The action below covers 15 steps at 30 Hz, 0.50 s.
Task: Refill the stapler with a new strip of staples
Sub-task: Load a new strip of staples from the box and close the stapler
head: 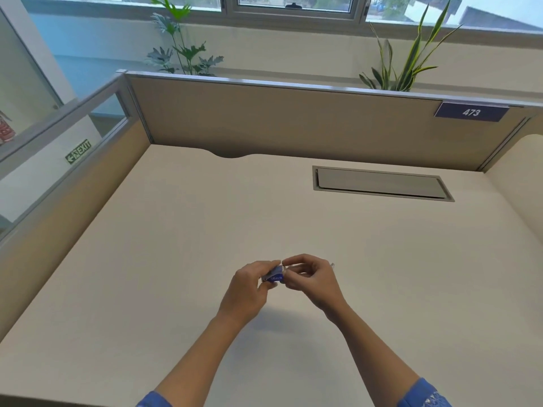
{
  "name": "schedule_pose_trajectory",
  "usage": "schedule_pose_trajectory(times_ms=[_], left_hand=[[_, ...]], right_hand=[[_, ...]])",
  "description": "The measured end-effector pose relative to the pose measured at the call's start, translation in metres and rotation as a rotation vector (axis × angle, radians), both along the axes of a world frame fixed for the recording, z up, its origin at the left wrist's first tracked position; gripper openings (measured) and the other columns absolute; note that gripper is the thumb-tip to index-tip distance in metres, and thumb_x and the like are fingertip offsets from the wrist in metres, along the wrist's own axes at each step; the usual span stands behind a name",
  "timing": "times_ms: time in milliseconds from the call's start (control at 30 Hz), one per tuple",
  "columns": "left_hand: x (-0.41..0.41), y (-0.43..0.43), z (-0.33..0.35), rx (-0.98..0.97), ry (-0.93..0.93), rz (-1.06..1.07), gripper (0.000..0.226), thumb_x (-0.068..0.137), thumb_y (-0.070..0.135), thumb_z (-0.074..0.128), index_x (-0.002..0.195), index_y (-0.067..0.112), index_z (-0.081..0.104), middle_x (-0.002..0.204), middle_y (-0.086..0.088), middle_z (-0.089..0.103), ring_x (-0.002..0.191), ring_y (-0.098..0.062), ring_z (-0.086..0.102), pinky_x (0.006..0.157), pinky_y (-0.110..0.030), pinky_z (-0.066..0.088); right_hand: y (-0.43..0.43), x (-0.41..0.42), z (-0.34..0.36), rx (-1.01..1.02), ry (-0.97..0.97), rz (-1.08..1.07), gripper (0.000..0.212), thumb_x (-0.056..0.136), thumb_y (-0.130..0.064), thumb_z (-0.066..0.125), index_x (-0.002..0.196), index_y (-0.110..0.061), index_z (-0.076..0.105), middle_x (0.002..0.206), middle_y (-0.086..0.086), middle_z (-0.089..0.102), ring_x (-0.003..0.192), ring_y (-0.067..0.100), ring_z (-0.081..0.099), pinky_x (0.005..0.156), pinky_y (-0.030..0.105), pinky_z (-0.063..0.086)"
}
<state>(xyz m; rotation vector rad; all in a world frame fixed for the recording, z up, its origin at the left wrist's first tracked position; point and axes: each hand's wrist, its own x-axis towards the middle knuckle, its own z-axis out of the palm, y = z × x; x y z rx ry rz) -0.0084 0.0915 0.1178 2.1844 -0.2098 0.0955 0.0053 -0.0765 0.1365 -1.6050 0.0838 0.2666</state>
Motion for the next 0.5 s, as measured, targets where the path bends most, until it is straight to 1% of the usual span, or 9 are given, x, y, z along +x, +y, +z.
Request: schedule_pose_trajectory(times_ms=[67,233,367,400,433,500], left_hand=[[-0.003,-0.005,0.003,0.012,0.012,-0.002,0.044,0.081,-0.009,0.066,0.121,0.011,0.067,0.115,-0.003,0.071,0.103,-0.017,0.066,0.089,-0.029,0.057],[-0.009,-0.017,0.006,0.048,0.026,-0.002,0.047,0.08,-0.013,0.065,0.119,0.015,0.068,0.114,-0.003,0.071,0.101,-0.016,0.067,0.085,-0.022,0.058],[-0.01,-0.027,0.008,0.058,0.033,0.075,0.048,0.076,-0.01,0.071,0.114,0.02,0.071,0.11,-0.002,0.07,0.096,-0.018,0.067,0.082,-0.029,0.06],[-0.01,-0.029,0.009,0.068,0.042,0.091,0.048,0.075,-0.01,0.072,0.113,0.021,0.072,0.109,-0.001,0.068,0.095,-0.017,0.066,0.082,-0.027,0.059],[-0.01,-0.03,0.009,0.084,0.049,0.106,0.048,0.075,-0.009,0.074,0.112,0.022,0.073,0.108,0.001,0.065,0.094,-0.016,0.065,0.08,-0.02,0.058],[-0.01,-0.032,0.009,0.114,0.067,0.125,0.046,0.074,-0.006,0.076,0.11,0.022,0.073,0.105,0.005,0.056,0.088,-0.012,0.06,0.069,-0.002,0.047]], right_hand=[[-0.006,-0.004,0.001,-0.008,0.012,0.011,0.011,0.079,-0.005,0.074,0.089,-0.011,0.076,0.079,0.018,0.077,0.08,0.031,0.076,0.072,0.031,0.063],[-0.018,-0.009,0.001,0.03,0.042,0.058,0.011,0.08,-0.009,0.075,0.09,-0.014,0.077,0.08,0.014,0.078,0.08,0.026,0.077,0.071,0.027,0.061],[-0.025,-0.014,-0.002,0.04,0.056,0.043,0.009,0.084,-0.011,0.074,0.092,-0.012,0.078,0.083,0.015,0.078,0.084,0.027,0.077,0.071,0.026,0.061],[-0.026,-0.014,-0.003,0.041,0.062,0.038,0.01,0.084,-0.011,0.074,0.093,-0.012,0.077,0.084,0.015,0.078,0.084,0.026,0.077,0.071,0.026,0.061],[-0.027,-0.015,-0.004,0.043,0.068,0.036,0.01,0.085,-0.011,0.073,0.094,-0.012,0.077,0.085,0.016,0.078,0.084,0.026,0.077,0.071,0.027,0.061],[-0.027,-0.016,-0.005,0.062,0.073,0.033,0.012,0.086,-0.01,0.072,0.096,-0.013,0.077,0.085,0.017,0.078,0.084,0.027,0.077,0.072,0.028,0.061]])
